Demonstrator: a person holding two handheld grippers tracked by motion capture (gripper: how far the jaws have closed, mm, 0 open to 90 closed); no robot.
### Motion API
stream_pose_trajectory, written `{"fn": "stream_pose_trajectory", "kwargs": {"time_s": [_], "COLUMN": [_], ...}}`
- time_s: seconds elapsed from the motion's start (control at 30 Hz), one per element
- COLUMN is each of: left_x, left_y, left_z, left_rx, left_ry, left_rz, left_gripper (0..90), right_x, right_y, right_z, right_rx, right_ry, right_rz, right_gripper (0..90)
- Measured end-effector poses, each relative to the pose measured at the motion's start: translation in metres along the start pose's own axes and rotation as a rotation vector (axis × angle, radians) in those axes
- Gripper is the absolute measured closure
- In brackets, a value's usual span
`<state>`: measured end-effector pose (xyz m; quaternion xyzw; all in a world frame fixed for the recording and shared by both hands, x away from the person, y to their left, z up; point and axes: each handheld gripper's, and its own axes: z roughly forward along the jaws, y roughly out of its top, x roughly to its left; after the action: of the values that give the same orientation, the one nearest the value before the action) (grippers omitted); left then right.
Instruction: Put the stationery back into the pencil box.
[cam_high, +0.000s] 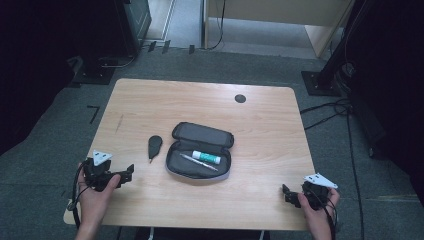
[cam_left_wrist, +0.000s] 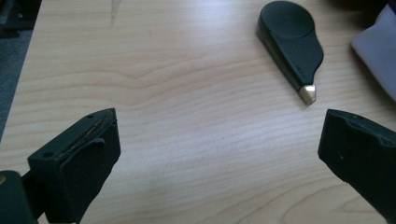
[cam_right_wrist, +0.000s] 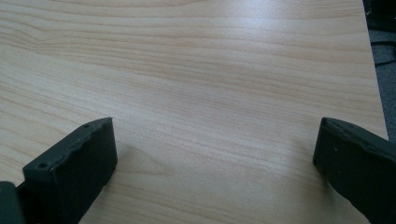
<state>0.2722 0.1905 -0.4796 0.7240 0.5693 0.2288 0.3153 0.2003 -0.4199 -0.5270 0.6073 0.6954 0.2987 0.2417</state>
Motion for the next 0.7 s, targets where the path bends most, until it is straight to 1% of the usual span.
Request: {"fn": "stream_pose_trajectory", "kwargs": {"time_s": [0.1,0.2,0.27,0.47,0.53,0.7], "left_x": [-0.005,-0.010,-0.013,-0.020,-0.023,-0.029], "left_y": [0.007,0.012,0.015,0.019,0.020,0.025], "left_z": [0.002,0.007,0.012,0.028,0.033,0.043], "left_rx": [-0.009,-0.005,-0.004,0.007,0.006,0.020], "left_ry": [-0.012,-0.022,-0.032,-0.055,-0.054,-0.066], "left_rz": [0.006,0.019,0.020,0.019,0.019,0.031], "left_gripper": [0.0,0.0,0.0,0.0,0.0,0.0], "right_x": [0.000,0.000,0.000,0.000,0.000,0.000], "right_y": [0.000,0.000,0.000,0.000,0.000,0.000], "right_z": [0.000,0.000,0.000,0.000,0.000,0.000], "right_rx": [-0.001,-0.002,-0.002,-0.002,-0.003,-0.002], "right_ry": [0.000,0.001,0.001,0.001,0.000,0.000], "right_rz": [0.000,0.001,0.000,0.000,-0.001,-0.001], "right_gripper": [0.0,0.0,0.0,0.0,0.0,0.0]}}
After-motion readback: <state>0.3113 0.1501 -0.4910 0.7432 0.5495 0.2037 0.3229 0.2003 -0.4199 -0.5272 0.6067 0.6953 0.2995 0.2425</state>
